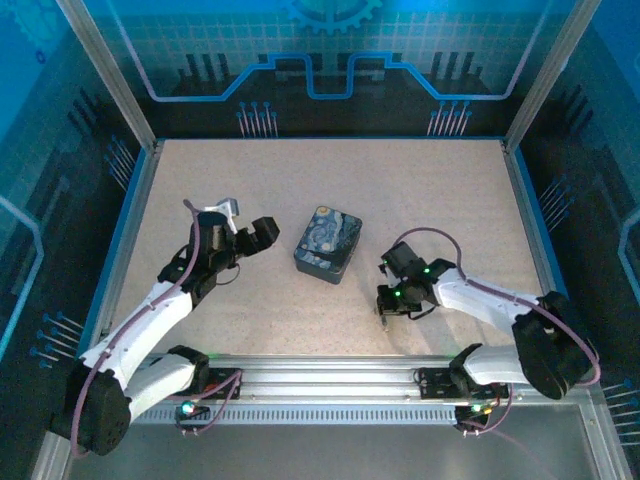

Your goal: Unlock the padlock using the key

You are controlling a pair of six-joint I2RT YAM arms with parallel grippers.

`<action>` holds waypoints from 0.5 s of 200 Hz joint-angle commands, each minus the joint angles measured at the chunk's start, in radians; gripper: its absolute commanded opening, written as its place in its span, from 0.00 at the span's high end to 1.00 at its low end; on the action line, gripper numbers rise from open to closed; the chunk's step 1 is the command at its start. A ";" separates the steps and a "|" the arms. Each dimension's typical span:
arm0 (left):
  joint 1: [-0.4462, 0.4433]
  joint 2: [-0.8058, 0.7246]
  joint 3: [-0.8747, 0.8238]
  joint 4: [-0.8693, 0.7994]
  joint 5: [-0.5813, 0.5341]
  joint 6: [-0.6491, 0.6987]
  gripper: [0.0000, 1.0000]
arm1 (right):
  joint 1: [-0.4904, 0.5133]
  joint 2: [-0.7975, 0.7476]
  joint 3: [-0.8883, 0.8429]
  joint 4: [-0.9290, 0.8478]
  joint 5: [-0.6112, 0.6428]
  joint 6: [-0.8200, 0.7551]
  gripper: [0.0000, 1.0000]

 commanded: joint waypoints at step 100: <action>0.099 -0.070 0.070 -0.083 -0.034 0.096 0.01 | -0.159 -0.260 0.139 -0.028 0.142 -0.159 0.45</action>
